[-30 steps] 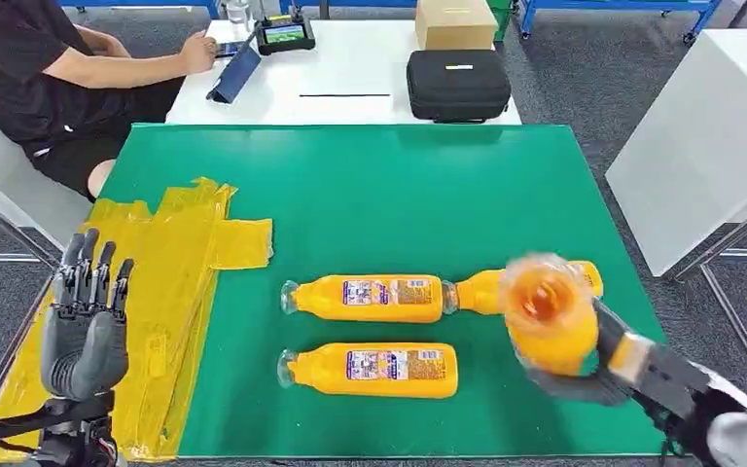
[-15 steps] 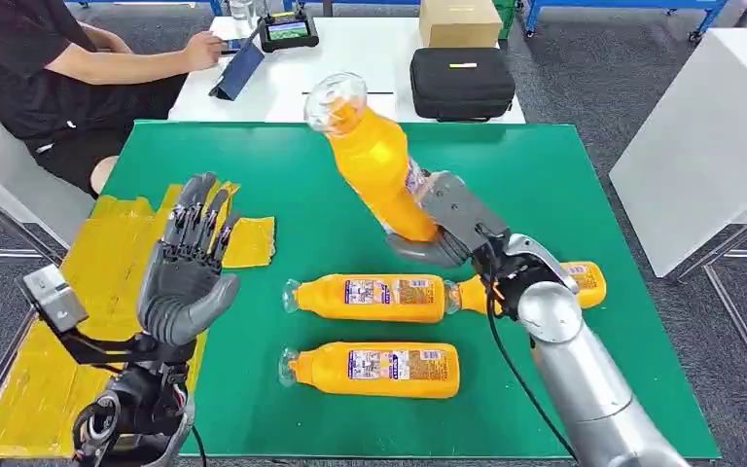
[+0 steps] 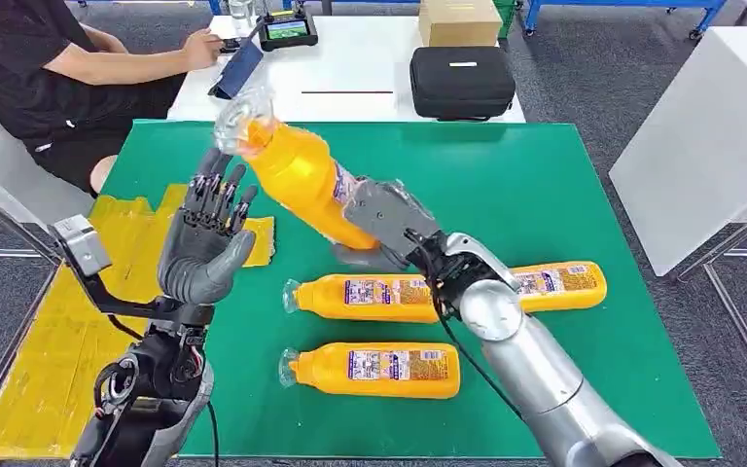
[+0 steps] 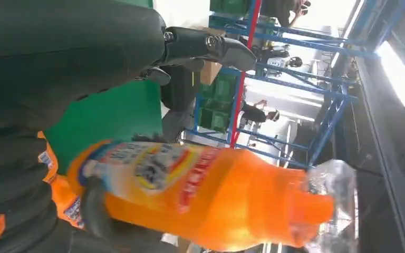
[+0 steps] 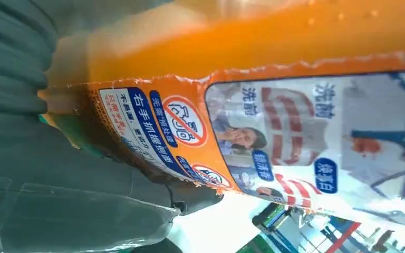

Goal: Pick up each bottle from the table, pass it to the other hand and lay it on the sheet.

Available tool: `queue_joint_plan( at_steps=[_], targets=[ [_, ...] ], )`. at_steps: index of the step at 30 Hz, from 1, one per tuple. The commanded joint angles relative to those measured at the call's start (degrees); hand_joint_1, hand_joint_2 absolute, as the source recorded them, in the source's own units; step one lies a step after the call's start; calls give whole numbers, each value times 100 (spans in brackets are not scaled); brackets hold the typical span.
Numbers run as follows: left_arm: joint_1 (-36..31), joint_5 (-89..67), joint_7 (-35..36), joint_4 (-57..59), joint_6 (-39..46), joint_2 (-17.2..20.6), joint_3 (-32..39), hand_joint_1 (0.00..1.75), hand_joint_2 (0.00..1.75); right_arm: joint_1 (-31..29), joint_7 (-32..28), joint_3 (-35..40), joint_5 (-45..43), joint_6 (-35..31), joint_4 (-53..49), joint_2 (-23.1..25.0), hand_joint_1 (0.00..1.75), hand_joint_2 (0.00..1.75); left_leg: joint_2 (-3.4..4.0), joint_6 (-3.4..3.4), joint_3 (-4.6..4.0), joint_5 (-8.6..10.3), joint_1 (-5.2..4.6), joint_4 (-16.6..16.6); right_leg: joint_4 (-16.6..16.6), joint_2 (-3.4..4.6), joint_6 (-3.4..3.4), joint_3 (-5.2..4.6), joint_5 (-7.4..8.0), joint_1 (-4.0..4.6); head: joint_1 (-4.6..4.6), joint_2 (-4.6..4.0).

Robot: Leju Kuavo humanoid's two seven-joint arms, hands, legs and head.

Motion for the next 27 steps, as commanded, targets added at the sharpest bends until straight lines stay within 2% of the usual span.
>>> queue_joint_plan(
  at_steps=[1,4,18,20,23,27],
  targets=[
    [-283,-54,-10,341,224,175,-309,0,175,-103,-14,292,-123,-15,401,66,175,175,-1,-11,6,-1,2,-2,-2,-6,-1,7,-2,2,-2,0],
    [-275,86,14,315,248,177,-320,0,175,-107,-133,489,95,-108,441,53,175,175,2,-27,20,-9,12,0,-5,-10,-2,24,-7,11,-2,0],
    [-272,122,24,312,249,186,-322,0,175,-124,-133,508,95,-106,460,58,175,175,1,-21,13,-6,6,-1,-3,-9,-1,15,-6,5,-2,0],
    [-197,-73,-17,264,512,249,-378,0,175,-23,-276,936,720,-266,350,138,175,175,1,-23,14,-7,9,-1,-3,-10,-2,18,-7,7,-2,0],
    [-173,-216,60,256,668,336,-516,0,175,-34,-284,1216,1112,-472,302,287,175,175,14,-24,21,-9,7,-7,-6,4,-3,19,-6,6,-2,0],
    [-218,-438,132,281,842,374,-743,0,175,-138,-237,1425,1128,-505,289,474,175,175,13,-23,10,-9,7,-2,0,3,-3,7,-7,5,-2,0]
  ],
)
